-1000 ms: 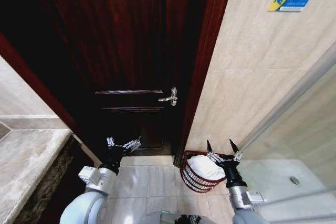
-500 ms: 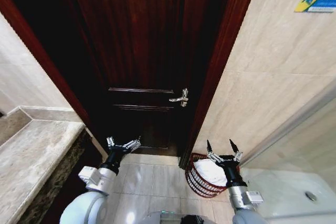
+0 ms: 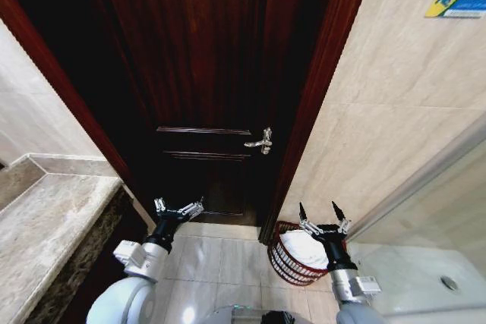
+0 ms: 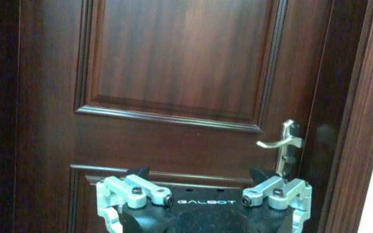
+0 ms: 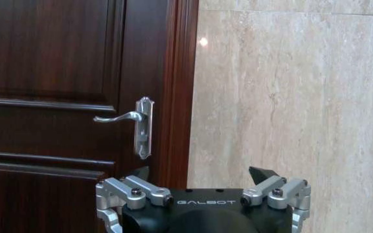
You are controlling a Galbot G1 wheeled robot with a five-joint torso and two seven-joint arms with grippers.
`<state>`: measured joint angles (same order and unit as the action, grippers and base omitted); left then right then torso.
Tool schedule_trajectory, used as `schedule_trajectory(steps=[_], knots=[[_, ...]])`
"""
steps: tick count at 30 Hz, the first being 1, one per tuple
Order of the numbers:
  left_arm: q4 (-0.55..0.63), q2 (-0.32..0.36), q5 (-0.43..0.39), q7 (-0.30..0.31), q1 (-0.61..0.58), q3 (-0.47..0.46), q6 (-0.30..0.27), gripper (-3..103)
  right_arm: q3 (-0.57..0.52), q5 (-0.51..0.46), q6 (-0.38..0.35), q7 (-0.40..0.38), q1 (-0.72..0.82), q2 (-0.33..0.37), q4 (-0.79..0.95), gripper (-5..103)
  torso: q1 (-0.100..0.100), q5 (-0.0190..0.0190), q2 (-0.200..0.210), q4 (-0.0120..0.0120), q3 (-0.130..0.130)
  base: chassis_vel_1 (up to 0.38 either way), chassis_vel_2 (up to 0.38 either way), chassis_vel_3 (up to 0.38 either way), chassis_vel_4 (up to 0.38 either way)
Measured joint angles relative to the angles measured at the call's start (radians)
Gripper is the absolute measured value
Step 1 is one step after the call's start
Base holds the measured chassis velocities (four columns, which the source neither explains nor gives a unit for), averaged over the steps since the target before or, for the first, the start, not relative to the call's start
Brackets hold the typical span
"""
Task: Discard the used towel into the hamper.
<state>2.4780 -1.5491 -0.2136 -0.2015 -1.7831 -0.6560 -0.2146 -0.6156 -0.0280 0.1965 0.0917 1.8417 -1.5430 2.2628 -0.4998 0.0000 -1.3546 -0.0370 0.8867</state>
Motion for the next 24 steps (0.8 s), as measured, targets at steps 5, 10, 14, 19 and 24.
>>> schedule_trajectory(steps=[5,10,14,19,24], knots=[[0.000,0.000,0.000,0.000,0.000,0.000,0.000,100,0.000,0.000,0.000,0.000,0.000,0.000,0.000,100,0.000,0.0000,0.000,0.0000,0.000,0.000,0.000,0.000,0.000],[0.000,0.000,0.000,0.000,0.000,0.000,0.000,100,0.000,0.000,0.000,0.000,0.000,0.000,0.000,100,0.000,0.0000,0.000,0.0000,0.000,0.000,0.000,0.000,0.000],[0.000,0.000,0.000,0.000,0.000,0.000,0.000,100,0.000,0.000,0.000,0.000,0.000,0.000,0.000,100,0.000,0.0000,0.001,0.0000,0.000,0.000,0.000,0.000,0.000],[0.000,0.000,0.000,0.000,0.000,0.000,0.000,100,0.000,0.000,0.000,0.000,0.000,0.000,0.000,100,0.000,-0.0001,0.001,0.0000,0.000,0.000,0.000,0.000,0.000],[0.000,0.000,0.000,0.000,0.000,0.000,0.000,100,0.000,0.000,0.000,0.000,0.000,0.000,0.000,100,0.000,0.0000,0.001,0.0000,-0.001,-0.055,-0.057,0.044,0.064]])
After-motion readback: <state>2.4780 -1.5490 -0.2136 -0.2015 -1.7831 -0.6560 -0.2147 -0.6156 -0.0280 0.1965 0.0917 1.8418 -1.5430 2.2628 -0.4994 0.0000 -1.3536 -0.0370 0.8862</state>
